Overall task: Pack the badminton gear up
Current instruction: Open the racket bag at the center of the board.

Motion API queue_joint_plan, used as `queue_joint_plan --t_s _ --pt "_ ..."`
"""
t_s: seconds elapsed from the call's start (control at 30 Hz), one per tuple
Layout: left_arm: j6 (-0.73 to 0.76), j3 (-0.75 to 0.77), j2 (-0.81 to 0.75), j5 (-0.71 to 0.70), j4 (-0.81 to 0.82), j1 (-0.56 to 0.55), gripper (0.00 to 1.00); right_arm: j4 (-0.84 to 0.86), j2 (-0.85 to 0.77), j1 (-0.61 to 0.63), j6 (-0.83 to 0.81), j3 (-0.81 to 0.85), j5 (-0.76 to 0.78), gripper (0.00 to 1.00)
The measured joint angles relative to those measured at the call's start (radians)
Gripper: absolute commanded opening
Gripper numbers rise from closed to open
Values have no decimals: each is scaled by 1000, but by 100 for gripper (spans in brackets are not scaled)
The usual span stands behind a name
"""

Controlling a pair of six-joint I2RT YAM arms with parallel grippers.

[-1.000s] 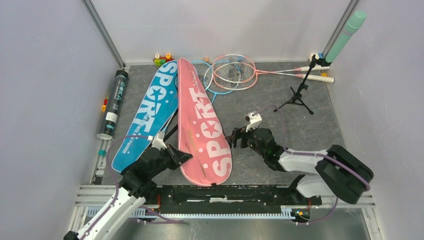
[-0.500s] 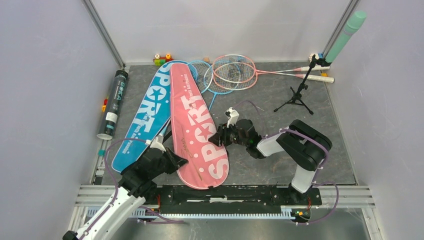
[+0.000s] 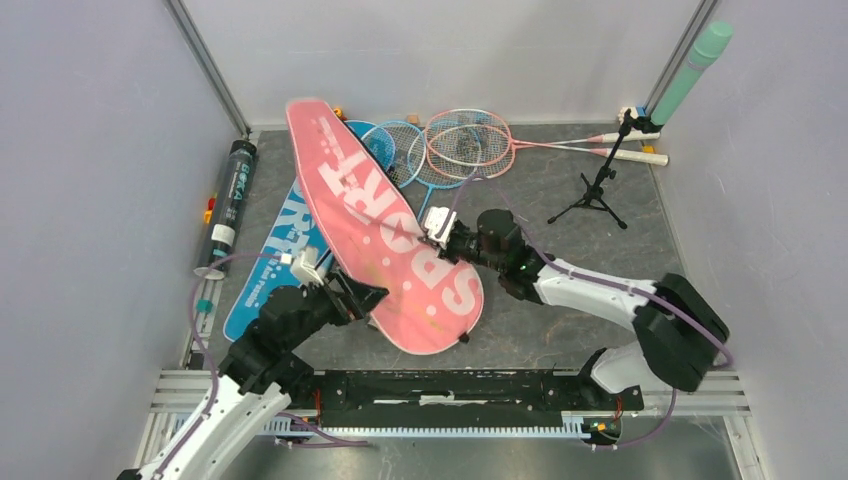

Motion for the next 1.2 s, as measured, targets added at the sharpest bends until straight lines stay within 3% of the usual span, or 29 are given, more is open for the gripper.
queue_joint_plan --t_s 0.3,0.5,0.73,0.93,1.03,1.2 --pt "278 539 236 121 288 0 100 -92 -218 -6 -964 79 212 0" --pt "426 737 327 205 330 0 100 -142 -154 -88 -1317 131 327 0" --pt "626 837 450 216 258 0 100 -202 -239 -143 -1526 58 156 0" --pt "807 784 641 301 173 0 100 -206 -295 -134 -1593 -18 49 0" --pt "884 729 722 278 104 0 100 -219 -324 -137 -1615 -58 32 0" --pt "940 697 709 165 47 0 100 -233 -369 -145 -1636 -103 18 0"
